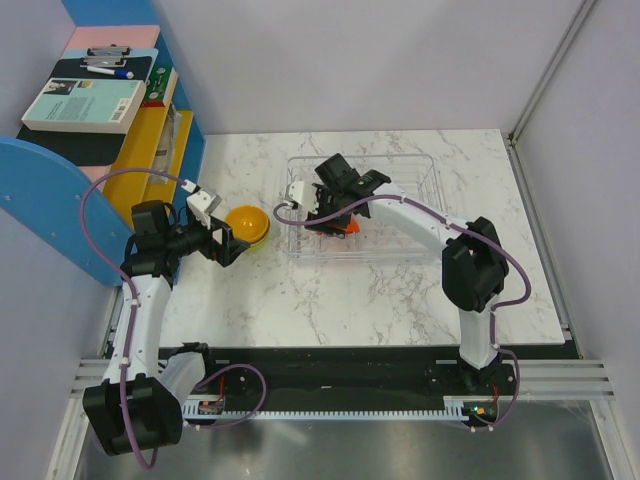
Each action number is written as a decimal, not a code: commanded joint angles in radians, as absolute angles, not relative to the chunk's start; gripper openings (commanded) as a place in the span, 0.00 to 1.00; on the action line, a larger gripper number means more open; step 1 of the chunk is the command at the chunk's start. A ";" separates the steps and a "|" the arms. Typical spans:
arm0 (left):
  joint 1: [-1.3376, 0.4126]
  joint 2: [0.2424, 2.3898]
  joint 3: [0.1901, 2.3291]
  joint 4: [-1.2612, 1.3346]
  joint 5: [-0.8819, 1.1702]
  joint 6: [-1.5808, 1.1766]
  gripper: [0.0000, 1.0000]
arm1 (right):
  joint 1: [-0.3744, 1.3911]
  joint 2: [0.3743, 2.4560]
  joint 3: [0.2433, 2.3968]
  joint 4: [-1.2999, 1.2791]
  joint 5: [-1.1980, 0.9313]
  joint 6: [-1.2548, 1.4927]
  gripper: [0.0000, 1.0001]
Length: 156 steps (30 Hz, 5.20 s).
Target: Load the bowls into the dish rack
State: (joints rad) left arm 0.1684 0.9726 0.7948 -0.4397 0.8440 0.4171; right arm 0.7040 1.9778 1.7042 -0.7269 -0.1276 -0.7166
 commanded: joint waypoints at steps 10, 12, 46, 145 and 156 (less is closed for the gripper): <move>0.175 0.965 0.792 -0.423 0.873 0.449 1.00 | 0.678 1.944 1.715 -0.749 -0.020 -0.684 0.84; 0.173 0.963 0.793 -0.425 0.874 0.449 1.00 | 0.676 1.924 1.723 -0.750 -0.008 -0.687 0.87; 0.095 1.382 0.963 -0.345 0.512 0.396 1.00 | 0.703 1.496 1.559 -0.747 -0.115 -0.664 0.98; -0.296 1.071 1.071 -0.252 0.653 0.319 0.02 | 0.500 1.689 1.256 0.181 -1.180 0.604 0.98; -0.308 1.077 1.055 -0.249 0.652 0.324 0.02 | 0.508 1.693 1.255 0.265 -1.197 0.678 0.96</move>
